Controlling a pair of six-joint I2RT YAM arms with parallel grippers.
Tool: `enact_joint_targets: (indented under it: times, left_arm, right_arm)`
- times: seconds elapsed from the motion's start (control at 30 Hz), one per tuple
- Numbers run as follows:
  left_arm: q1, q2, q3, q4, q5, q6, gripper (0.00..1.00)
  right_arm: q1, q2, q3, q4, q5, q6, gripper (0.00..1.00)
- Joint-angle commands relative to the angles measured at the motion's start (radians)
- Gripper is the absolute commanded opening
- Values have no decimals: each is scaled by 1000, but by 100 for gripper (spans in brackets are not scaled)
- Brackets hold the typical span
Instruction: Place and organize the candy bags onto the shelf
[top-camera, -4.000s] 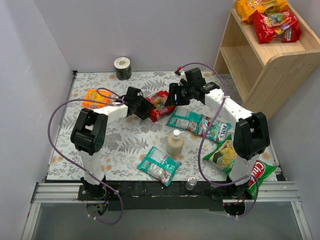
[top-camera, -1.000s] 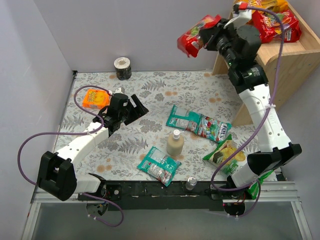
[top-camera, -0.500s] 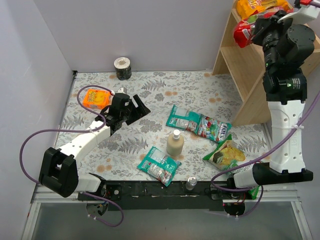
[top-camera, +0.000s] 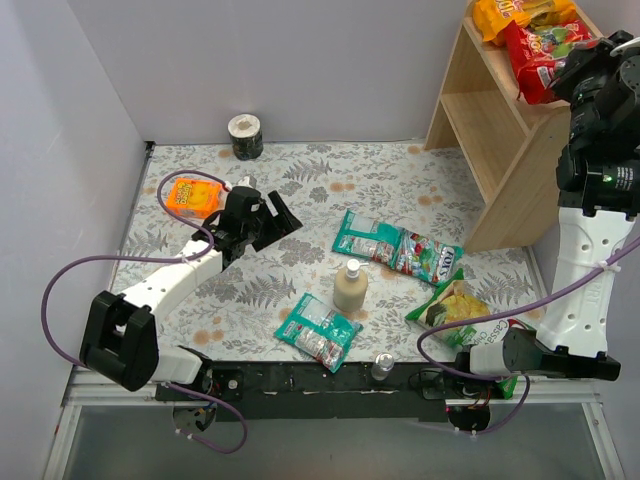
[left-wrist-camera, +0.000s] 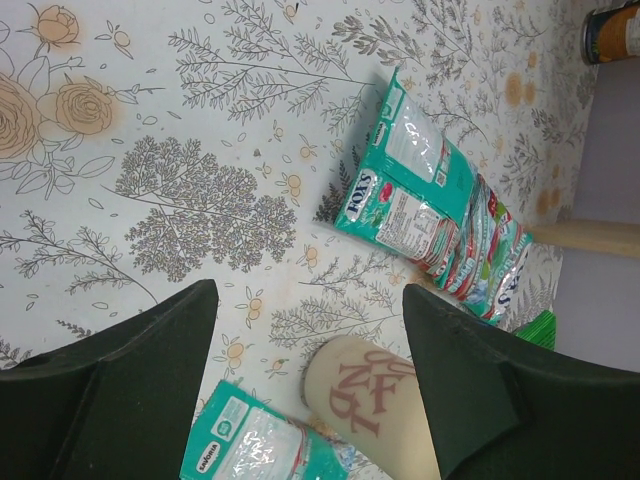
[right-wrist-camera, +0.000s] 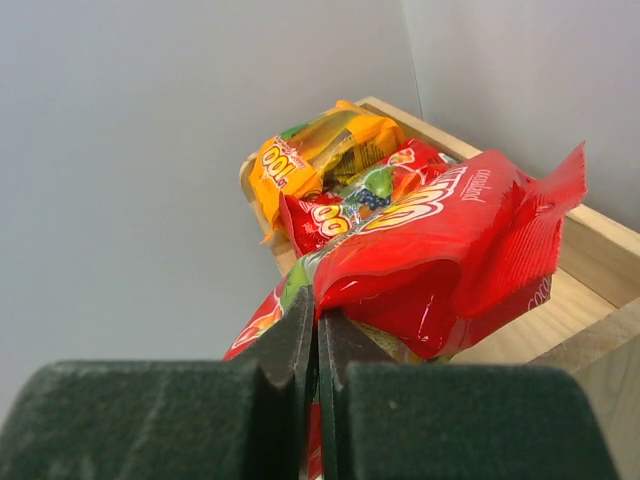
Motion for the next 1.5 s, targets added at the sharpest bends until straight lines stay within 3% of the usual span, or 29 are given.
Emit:
enact_joint_targets:
  times: [0.0,0.47,0.93,1.0,1.07,1.13,1.2,1.47]
  left_arm:
    - [-4,2,2,21,4,24,74]
    - [-4,60,28,36,26,43,74]
    - [-4,88,53,35,4,53,75]
    - [-4,92,56,35,7,53,75]
    - [-4,94,59,35,7,52,75]
    - [-4,99,59,35,9,52,75]
    - [-4,105,64,36,12,50,74]
    - [-4,111,64,39,26,43,75]
  right_arm:
    - [-51,-57,3,107,-98,83,1]
    - [-232,63,-7,151,-334,215,1]
    - [-275,126,-25,144,-371,250,1]
    - [-275,90,-60,154,-359,242,22]
    - [-275,54,-80,165,-323,236,50]
    - [-275,46,-68,150,-304,227,58]
    - [-275,46,-39,132,-292,221,61]
    - [-275,-9,-59,56,-155,228,59]
